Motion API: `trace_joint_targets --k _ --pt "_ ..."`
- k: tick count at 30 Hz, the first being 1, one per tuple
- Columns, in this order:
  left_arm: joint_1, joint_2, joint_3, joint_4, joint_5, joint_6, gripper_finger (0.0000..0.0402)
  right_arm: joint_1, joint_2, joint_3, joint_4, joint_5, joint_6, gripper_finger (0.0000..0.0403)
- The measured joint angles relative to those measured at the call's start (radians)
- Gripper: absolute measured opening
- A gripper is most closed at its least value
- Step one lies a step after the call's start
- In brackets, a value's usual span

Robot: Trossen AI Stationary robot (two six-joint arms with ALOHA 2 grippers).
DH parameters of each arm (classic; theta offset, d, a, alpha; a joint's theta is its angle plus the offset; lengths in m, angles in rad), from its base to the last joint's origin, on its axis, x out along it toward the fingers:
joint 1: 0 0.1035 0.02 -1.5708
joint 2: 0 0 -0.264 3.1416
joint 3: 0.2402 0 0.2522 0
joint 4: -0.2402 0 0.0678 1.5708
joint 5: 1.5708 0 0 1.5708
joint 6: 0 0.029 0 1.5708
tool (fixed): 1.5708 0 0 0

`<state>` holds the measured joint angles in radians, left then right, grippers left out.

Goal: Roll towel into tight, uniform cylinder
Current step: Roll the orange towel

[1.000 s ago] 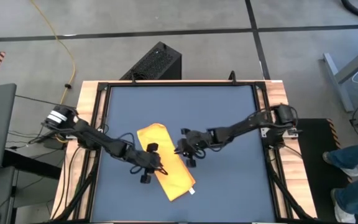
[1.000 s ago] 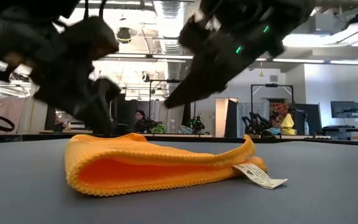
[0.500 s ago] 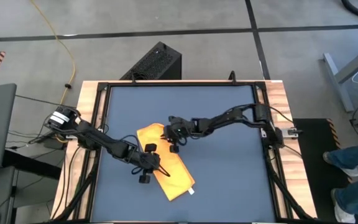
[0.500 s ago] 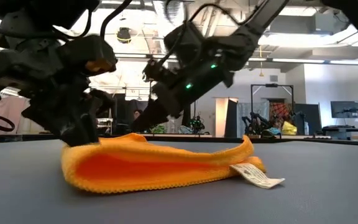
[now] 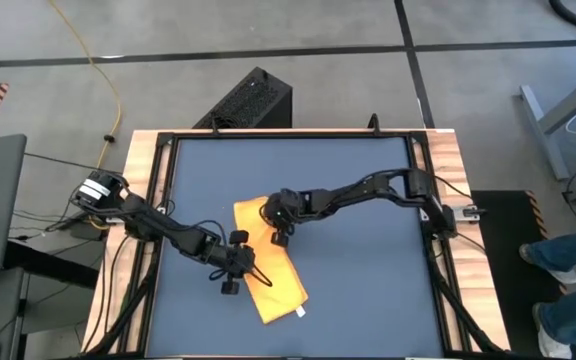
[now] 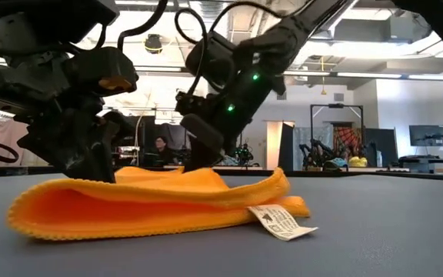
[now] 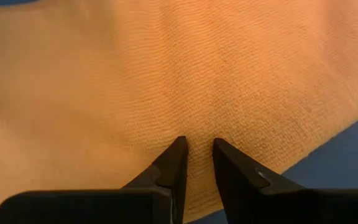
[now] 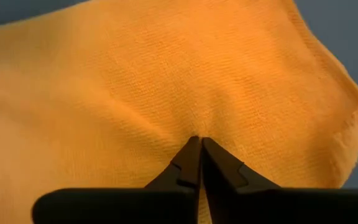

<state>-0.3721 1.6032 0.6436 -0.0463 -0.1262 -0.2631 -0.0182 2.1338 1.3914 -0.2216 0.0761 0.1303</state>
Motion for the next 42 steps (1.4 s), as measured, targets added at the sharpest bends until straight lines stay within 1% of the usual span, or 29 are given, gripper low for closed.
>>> trace_joint_targets --k 5,8,13,15,17,19,21,24,25,27,30,33,36,38,42 --pt "0.0 -0.014 -0.002 -0.031 -0.018 0.033 0.0068 0.094 -0.013 -0.002 -0.076 0.087 0.16 0.0022" --pt "0.0 -0.05 -0.004 -0.106 -0.04 0.058 0.0068 0.157 -0.012 0.003 -0.083 0.163 0.227 0.0021" --pt "0.002 -0.166 -0.009 -0.262 -0.048 0.128 0.0068 0.222 -0.006 0.029 -0.102 0.28 0.239 0.0025" --pt "0.002 -0.229 -0.009 -0.295 -0.046 0.161 0.0068 0.222 -0.004 0.049 -0.122 0.311 0.224 0.0025" --pt "0.002 -0.304 -0.007 -0.32 -0.046 0.189 0.0068 0.207 -0.003 0.064 -0.134 0.318 0.194 0.0024" --pt "0.002 -0.373 -0.007 -0.313 -0.036 0.201 0.0068 0.182 -0.003 0.071 -0.129 0.319 0.178 0.0023" --pt "0.002 -0.431 -0.008 -0.266 -0.008 0.19 0.0068 0.151 -0.003 0.072 -0.128 0.325 0.175 0.0023" --pt "-0.014 -0.468 -0.037 -0.063 0.094 0.164 0.0068 0.108 -0.003 0.072 -0.133 0.311 0.175 0.0025" --pt "-0.027 -0.461 -0.054 0.004 0.124 0.164 0.0068 0.094 -0.003 0.072 -0.133 0.296 0.174 0.0025" --pt "-0.058 -0.417 -0.083 0.1 0.142 0.163 0.0068 0.073 -0.003 0.072 -0.134 0.28 0.16 0.0025" --pt "-0.095 -0.304 -0.113 0.226 0.144 0.141 0.0068 0.05 -0.004 0.073 -0.138 0.278 0.152 0.0025" --pt "-0.119 -0.171 -0.116 0.305 0.159 0.099 0.0068 0.026 -0.005 0.073 -0.14 0.263 0.149 0.0025" --pt "-0.127 -0.068 -0.115 0.361 0.202 0.072 0.0068 0.012 -0.005 0.074 -0.143 0.253 0.148 0.0025" --pt "-0.126 -0.018 -0.107 0.352 0.229 0.055 0.0068 0.005 -0.005 0.074 -0.148 0.252 0.146 0.0025" --pt "-0.109 0.012 -0.092 0.294 0.279 0.039 0.0068 0.006 -0.008 0.076 -0.184 0.239 0.148 0.0025"
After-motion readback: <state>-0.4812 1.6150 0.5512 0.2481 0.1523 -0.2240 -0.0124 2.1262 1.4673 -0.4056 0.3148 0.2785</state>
